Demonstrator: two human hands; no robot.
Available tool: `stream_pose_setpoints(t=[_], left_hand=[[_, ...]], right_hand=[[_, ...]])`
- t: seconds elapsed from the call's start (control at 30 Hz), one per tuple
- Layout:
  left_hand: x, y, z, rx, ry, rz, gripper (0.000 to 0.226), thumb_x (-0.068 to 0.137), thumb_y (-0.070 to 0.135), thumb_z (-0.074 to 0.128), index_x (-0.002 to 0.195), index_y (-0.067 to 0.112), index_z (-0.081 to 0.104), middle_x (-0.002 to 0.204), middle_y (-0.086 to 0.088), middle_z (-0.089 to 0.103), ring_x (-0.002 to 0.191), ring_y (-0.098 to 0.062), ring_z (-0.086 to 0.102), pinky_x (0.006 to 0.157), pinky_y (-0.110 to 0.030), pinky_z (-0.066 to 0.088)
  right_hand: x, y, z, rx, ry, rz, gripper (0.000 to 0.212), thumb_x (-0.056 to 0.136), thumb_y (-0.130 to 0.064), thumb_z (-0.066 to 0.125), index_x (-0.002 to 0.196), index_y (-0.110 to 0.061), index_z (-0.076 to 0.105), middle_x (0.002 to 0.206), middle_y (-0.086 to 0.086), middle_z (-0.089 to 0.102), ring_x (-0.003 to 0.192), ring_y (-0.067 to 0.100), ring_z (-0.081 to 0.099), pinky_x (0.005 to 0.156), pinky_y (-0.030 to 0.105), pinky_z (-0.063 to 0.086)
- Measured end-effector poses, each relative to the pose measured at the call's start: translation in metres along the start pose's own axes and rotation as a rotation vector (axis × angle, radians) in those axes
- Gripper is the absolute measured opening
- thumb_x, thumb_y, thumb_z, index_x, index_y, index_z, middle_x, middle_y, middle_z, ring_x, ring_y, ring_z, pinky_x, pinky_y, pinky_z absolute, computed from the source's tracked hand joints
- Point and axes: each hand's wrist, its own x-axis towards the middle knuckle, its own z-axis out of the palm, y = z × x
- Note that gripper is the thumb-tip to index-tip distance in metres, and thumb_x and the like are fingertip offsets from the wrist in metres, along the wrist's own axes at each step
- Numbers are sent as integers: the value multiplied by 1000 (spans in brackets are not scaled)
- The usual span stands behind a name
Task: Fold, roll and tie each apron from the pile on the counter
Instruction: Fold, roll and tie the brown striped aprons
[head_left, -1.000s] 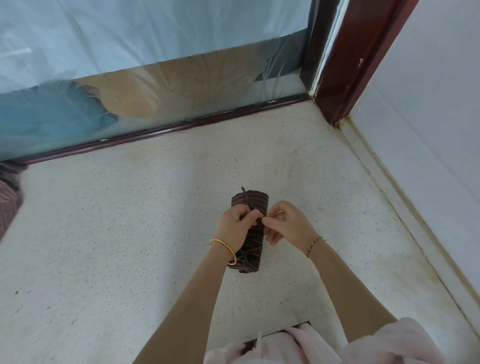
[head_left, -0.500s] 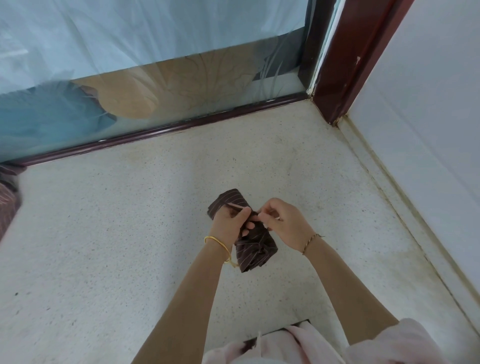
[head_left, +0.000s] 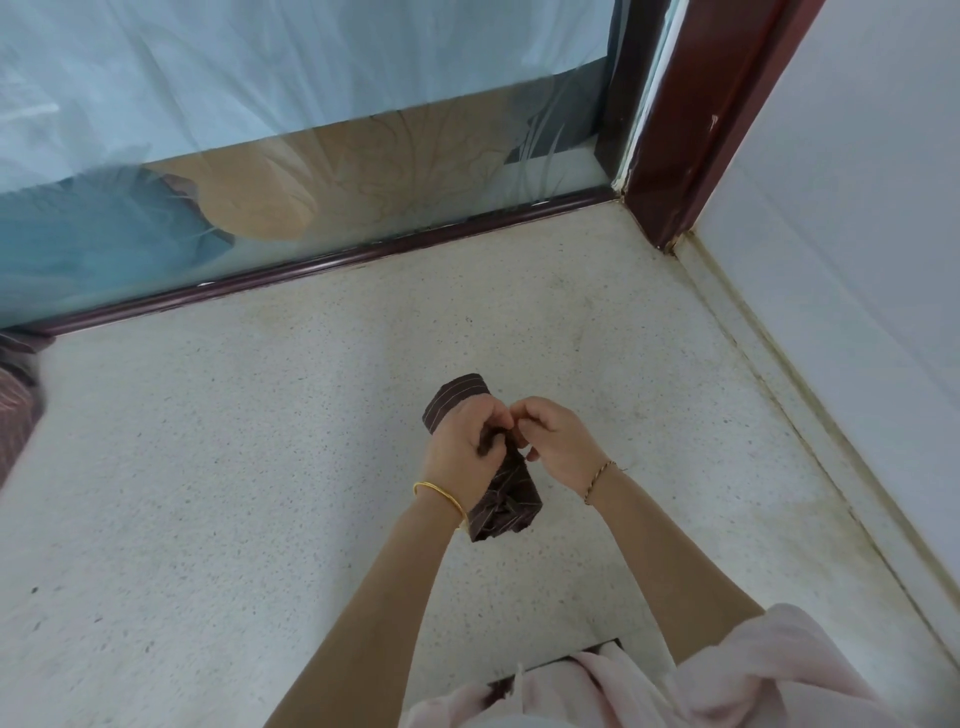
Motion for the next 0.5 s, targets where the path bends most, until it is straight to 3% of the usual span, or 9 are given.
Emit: stream_pose_setpoints(t=[0.1, 0.23, 0.3, 0.37, 0.43, 0.5], left_hand=[[-3, -2, 4, 151, 133, 163, 17, 73, -2, 58, 80, 14, 59, 79, 8, 60, 76, -13, 57, 71, -26, 46], [-9, -7, 7, 26, 183, 129, 18, 79, -2, 54, 89, 11, 60, 94, 4, 56, 87, -6, 52, 79, -16, 45], [-11, -10, 7, -5, 196, 91, 21, 80, -6, 57, 94, 10, 60, 99, 5, 50, 93, -2, 50, 84, -12, 43], [-13, -13, 9, 15, 181, 54, 22, 81, -5, 59, 98, 9, 60, 102, 5, 48, 96, -10, 50, 87, -19, 44], [-12, -15, 11, 40, 103, -28, 20, 86, -1, 57, 102, 9, 60, 103, 5, 46, 99, -18, 50, 88, -25, 43], [-10, -15, 13, 93, 18, -64, 18, 90, 2, 51, 103, 10, 61, 102, 7, 45, 101, -18, 46, 87, -22, 35]], right_hand=[[-2, -1, 8, 216, -46, 38, 30, 93, 2, 43, 91, -21, 63, 78, -2, 58, 70, 9, 52, 64, 20, 47], [-5, -1, 6, 375, -109, 52, 24, 94, -1, 48, 102, -15, 65, 84, 1, 64, 74, 7, 60, 69, 21, 53], [-4, 0, 4, 342, -103, 57, 19, 94, -3, 51, 102, -10, 66, 84, 2, 64, 74, 8, 60, 70, 22, 54], [-1, 0, 3, 272, -89, 77, 13, 94, -4, 50, 98, -6, 63, 83, 4, 61, 74, 12, 58, 72, 26, 55], [1, -2, 3, 195, -86, 110, 13, 96, -7, 45, 90, -8, 57, 80, 4, 56, 73, 12, 56, 68, 27, 56], [2, -5, 3, 162, -69, 127, 20, 97, -12, 43, 78, -12, 50, 76, 2, 52, 71, 12, 55, 64, 29, 56]])
